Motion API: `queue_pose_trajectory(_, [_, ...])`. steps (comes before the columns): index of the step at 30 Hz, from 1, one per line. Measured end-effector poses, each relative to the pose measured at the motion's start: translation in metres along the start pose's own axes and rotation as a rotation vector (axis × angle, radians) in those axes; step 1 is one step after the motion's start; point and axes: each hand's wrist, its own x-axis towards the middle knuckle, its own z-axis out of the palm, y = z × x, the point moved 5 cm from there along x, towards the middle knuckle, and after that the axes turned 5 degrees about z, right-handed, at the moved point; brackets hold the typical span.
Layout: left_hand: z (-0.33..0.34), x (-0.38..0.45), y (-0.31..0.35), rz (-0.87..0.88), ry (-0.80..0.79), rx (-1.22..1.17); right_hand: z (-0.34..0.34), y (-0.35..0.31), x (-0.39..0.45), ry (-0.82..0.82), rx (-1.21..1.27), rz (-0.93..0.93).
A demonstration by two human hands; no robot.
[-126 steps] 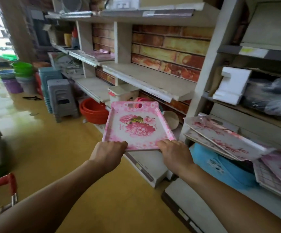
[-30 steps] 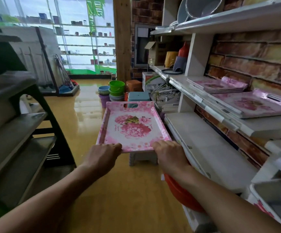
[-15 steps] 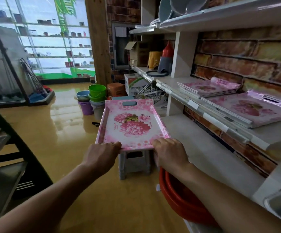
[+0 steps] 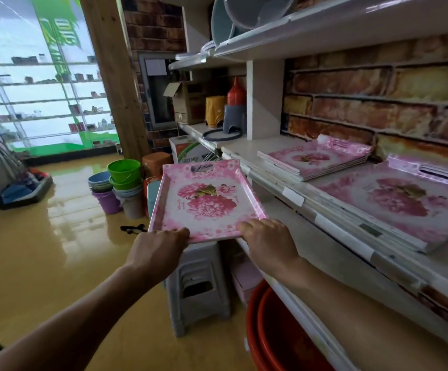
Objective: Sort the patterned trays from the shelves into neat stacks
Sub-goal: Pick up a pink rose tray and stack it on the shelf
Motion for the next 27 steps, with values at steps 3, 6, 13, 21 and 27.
queue_pose_trajectory(3, [0.000, 0.039, 0.002, 0.026, 0.055, 0.006, 0.003, 0.028, 0.022, 0.036, -0.053, 0.017])
queue_pose_trajectory(6, [-0.002, 0.073, 0.010, 0.065, 0.094, -0.011, 0.001, 0.053, 0.036, 0.068, -0.101, 0.035])
queue_pose_trajectory(13, [-0.011, 0.148, 0.038, 0.169, 0.118, -0.038, 0.000, 0.113, 0.055, 0.045, -0.182, 0.144])
queue_pose_trajectory(21, [-0.009, 0.243, 0.075, 0.391, 0.278, -0.121, -0.016, 0.174, 0.064, 0.042, -0.392, 0.334])
queue_pose_trajectory(27, [-0.014, 0.301, 0.114, 0.578, 0.352, -0.165, -0.027, 0.205, 0.055, -0.032, -0.610, 0.524])
